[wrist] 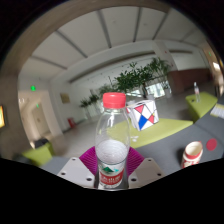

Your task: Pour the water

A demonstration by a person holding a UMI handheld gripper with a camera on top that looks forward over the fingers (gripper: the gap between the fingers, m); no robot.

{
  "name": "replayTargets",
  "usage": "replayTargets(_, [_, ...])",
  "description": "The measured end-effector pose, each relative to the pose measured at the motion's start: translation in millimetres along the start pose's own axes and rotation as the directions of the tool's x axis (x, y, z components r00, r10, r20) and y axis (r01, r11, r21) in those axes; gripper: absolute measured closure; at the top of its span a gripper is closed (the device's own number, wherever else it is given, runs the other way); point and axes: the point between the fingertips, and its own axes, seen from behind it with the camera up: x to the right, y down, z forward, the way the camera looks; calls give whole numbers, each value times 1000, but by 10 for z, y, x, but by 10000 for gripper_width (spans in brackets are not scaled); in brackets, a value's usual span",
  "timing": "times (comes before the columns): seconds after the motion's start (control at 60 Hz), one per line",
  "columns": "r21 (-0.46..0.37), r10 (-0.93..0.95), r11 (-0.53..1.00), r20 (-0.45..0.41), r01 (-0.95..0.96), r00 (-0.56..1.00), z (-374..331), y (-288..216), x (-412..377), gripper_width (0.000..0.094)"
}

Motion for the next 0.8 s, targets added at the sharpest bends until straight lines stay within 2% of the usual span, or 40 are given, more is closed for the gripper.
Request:
replayTargets(0.133, [13,353,933,175,-360,919,-108,-581,21,609])
replayTargets(0.217, [-31,563,816,270,-577,781,-74,-790,205,607])
replayTargets(0.3, [-93,738,649,319,-755,595,-56,-844,470,614])
replayTargets(0.4, [-143,871,438,314,-888,379,7,-736,821,609])
replayTargets(0.483, [-178,931,287,283,-941,230,-69,-564,1046,611])
replayTargets(0.533, [-193,951,208,268,-959,152,131,-414,1196,610])
replayTargets(0.633, [-186,971,110,228,-976,66,156,-210,1371,611])
replayTargets(0.8, [-176,970,45,242,-983,1,90,-199,1518,612])
